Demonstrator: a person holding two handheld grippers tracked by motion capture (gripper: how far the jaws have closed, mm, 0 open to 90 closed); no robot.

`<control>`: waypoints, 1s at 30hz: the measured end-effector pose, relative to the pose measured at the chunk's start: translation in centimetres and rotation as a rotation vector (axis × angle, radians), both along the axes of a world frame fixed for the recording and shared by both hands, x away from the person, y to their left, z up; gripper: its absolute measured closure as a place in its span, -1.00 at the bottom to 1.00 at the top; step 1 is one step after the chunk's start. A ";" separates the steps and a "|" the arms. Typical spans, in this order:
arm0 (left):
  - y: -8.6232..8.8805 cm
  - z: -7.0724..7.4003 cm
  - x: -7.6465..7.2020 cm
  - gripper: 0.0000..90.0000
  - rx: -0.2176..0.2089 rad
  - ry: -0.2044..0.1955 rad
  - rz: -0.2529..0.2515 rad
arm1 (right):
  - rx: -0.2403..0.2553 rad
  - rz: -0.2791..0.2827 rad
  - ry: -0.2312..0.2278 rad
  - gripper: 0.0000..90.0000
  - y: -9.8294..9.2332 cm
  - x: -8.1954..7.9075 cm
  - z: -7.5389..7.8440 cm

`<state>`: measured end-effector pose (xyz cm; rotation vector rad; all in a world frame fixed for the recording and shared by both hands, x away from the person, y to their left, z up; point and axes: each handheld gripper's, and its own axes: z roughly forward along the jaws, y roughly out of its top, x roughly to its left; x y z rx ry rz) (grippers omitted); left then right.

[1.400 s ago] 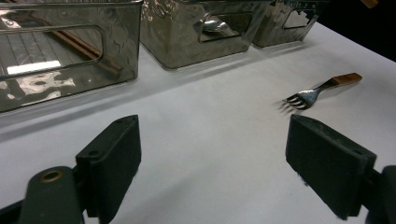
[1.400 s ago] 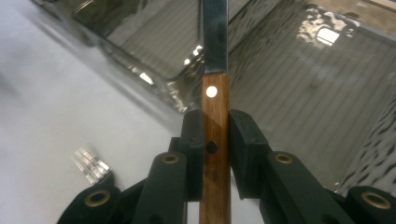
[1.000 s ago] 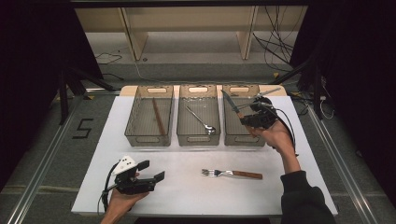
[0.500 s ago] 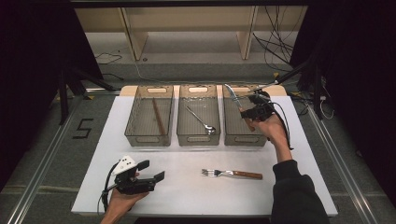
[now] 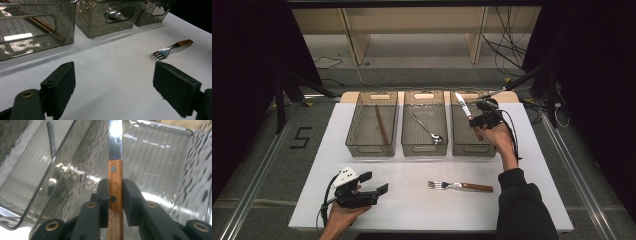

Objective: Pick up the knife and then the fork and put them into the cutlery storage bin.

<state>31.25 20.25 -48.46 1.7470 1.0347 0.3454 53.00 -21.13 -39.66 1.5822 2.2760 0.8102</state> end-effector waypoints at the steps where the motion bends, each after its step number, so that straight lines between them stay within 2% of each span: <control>1: 0.0 0.0 0.0 -0.60 -0.001 0.000 0.001 | 0.000 -0.003 0.002 0.71 0.0 0.0 -0.1; 19: 0.0 0.0 0.0 -0.60 -0.001 0.001 -0.001 | -0.006 -0.037 0.035 0.68 0.7 0.6 -1.2; 20: 0.0 0.0 0.0 -0.60 -0.001 0.001 -0.001 | 0.005 -0.028 0.042 0.65 0.7 0.6 -1.3; 22: 0.0 0.0 0.0 -0.60 0.001 0.001 -0.002 | 0.053 0.006 0.048 0.45 0.8 0.6 -1.2; 23: 0.0 0.0 0.0 -0.60 0.000 0.002 -0.001 | 0.067 0.018 0.045 0.43 0.9 0.5 -1.1; 30: 0.0 0.0 0.0 -0.60 0.003 0.001 -0.003 | 0.055 0.066 0.007 0.36 1.1 -0.5 0.1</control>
